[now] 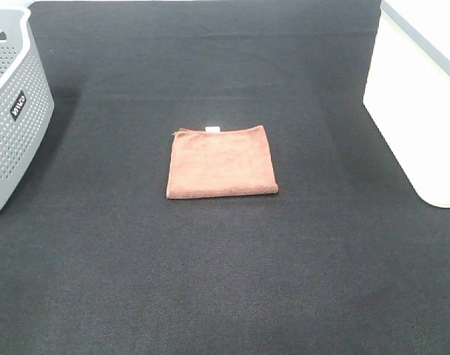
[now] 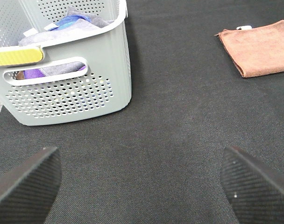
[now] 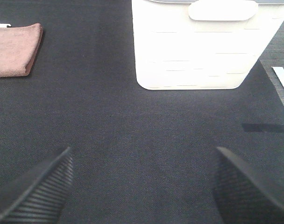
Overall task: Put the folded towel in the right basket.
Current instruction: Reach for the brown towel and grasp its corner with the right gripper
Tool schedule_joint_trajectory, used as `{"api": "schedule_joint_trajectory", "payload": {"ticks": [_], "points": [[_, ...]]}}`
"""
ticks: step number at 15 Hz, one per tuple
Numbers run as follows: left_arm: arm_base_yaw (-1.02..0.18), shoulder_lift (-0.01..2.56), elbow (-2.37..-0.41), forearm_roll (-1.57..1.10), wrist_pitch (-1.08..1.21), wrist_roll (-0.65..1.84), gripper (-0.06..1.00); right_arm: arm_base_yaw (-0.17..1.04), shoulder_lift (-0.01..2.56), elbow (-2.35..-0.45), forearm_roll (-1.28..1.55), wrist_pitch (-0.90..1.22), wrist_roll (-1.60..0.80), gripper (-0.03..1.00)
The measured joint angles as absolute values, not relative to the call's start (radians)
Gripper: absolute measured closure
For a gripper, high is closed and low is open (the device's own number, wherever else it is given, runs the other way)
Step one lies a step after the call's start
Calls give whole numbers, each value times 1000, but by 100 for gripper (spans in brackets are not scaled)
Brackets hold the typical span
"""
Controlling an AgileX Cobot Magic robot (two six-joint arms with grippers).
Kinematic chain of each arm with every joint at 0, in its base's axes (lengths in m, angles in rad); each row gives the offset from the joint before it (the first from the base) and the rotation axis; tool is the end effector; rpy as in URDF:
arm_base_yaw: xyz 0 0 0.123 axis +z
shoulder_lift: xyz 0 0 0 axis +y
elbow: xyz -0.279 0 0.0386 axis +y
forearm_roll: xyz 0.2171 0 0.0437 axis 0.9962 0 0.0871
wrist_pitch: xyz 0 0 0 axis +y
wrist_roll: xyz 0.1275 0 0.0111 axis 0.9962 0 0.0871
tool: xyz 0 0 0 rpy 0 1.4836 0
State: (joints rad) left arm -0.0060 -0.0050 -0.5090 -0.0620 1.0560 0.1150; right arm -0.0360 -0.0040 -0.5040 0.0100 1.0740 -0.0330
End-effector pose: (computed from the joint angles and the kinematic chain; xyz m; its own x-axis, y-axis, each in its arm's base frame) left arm 0.0032 -0.0069 0.2489 -0.4324 0.0868 -0.8975 0.0913 0.9945 0.0522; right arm 0.0029 0.0010 0.2453 -0.4610 -0.0116 -0.8873 0.0152 0.9997 -0.0210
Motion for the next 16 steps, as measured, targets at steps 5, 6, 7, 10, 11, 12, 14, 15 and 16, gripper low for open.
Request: {"api": "schedule_joint_trajectory", "payload": {"ticks": [5,6,7,10,11,12,14,15,16], "points": [[-6,-5,-509,-62,1056,115,7,-36,-4,-504,10,1074,-33,21],[-6,-5,-509,-62,1056,115,7,-36,-4,-504,10,1074,-33,21],[-6,-5,-509,-62,1056,115,7,-36,-4,-504,10,1074,-33,21],[-6,-5,-509,-62,1056,115,7,-36,-4,-504,10,1074,-33,21],[-6,-5,-509,-62,1056,115,7,-36,-4,-504,10,1074,-33,21],[-6,-5,-509,-62,1056,115,7,-36,-4,-504,10,1074,-33,21],[-6,-5,-509,-62,1056,115,7,-36,-4,-504,10,1074,-33,21],[-6,-5,-509,-62,1056,115,7,-36,-4,-504,10,1074,-33,21],[-6,-5,-509,-62,1056,115,7,-36,-4,-504,10,1074,-33,21]]}}
